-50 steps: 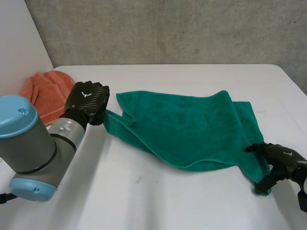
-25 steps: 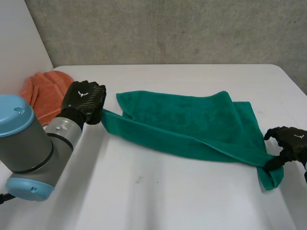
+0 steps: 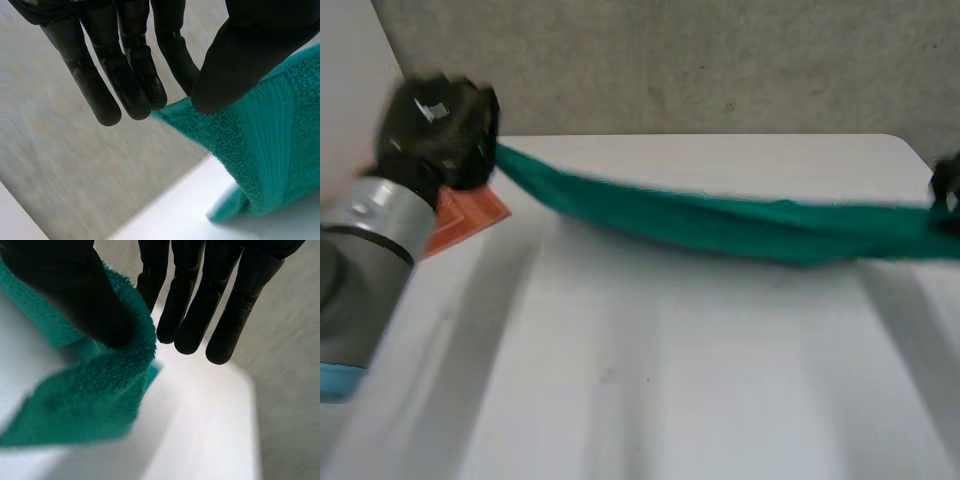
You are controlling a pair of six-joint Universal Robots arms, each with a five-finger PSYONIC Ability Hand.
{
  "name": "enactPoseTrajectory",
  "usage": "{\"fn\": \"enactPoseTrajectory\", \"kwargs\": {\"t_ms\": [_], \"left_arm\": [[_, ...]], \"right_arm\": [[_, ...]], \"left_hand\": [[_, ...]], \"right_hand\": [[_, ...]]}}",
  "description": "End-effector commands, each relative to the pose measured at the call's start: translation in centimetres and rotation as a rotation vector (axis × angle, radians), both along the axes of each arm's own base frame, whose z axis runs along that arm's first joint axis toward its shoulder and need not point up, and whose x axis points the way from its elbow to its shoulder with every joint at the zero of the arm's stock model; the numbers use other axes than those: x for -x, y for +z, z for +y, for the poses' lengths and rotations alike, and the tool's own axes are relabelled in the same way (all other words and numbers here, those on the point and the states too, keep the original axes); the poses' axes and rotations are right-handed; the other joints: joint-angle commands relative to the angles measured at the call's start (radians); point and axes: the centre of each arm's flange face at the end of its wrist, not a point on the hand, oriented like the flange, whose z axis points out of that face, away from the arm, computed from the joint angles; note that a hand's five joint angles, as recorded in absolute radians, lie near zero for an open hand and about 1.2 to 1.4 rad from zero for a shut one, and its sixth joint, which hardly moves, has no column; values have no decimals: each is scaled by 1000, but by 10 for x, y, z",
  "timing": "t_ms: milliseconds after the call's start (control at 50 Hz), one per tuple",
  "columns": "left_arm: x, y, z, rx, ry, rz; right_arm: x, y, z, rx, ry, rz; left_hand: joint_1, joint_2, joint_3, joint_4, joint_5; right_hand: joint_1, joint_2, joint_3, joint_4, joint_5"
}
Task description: Fold the laundry.
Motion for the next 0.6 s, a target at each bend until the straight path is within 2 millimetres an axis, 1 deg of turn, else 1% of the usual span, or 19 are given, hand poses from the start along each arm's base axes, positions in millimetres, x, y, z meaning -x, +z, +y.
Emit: {"fn": "enactPoseTrajectory", "kwargs": {"t_ms": [20,40,100,160,240,260,320,340,400,420,440,480,500,520,560,580,600], "left_arm": [[-20,94,31,252,24,92],[-24,106,37,275,33,101],[-30,116,41,274,54,101],[-31,114,39,246,61,89],[-28,93,29,162,66,55],[-25,77,18,108,69,31],[-20,52,4,30,68,2],[-17,37,-5,-15,68,-14],[-12,14,-20,-79,70,-40],[-9,-1,-31,-117,69,-55],[-7,-8,-37,-134,71,-60],[-3,-21,-49,-163,75,-70],[2,-31,-60,-178,80,-79],[6,-34,-65,-177,78,-85],[11,-35,-78,-158,84,-92],[17,-30,-89,-120,85,-95],[21,-25,-95,-92,83,-94]], "right_arm": [[-4,123,15,278,19,54],[-6,140,21,311,24,63],[-8,159,28,330,34,96],[-15,159,30,309,69,142],[-31,135,22,220,149,239],[-38,123,17,178,176,271],[-48,98,7,100,193,307],[-54,82,0,53,199,321],[-63,58,-9,-14,205,342],[-69,43,-16,-42,213,349],[-73,36,-21,-44,216,348],[-81,27,-32,-23,222,347],[-92,22,-42,21,228,339],[-96,20,-47,48,226,330],[-102,22,-58,111,206,306],[-109,29,-69,187,179,275],[-110,35,-75,233,160,257]], "left_hand": [[266,199,202,197,249],[266,199,202,197,249],[266,199,202,197,249],[266,199,202,197,249],[266,199,202,197,249],[266,199,202,197,249],[266,199,202,197,249],[266,199,202,197,249],[266,199,202,197,249],[266,199,202,197,249],[266,199,202,197,249],[266,199,202,197,249],[266,199,202,197,249],[266,199,202,197,249],[266,199,202,197,249],[266,199,202,197,249],[266,199,202,197,249]], "right_hand": [[416,220,216,210,246],[416,220,216,210,246],[416,220,216,210,246],[416,220,216,210,246],[416,220,216,210,246],[416,220,216,210,246],[416,220,216,210,246],[416,220,216,210,246],[416,220,216,210,246],[416,220,216,210,246],[416,220,216,210,246],[416,220,216,210,246],[416,220,216,210,246],[416,220,216,210,246],[416,220,216,210,246],[416,220,216,210,246],[416,220,216,210,246]]}}
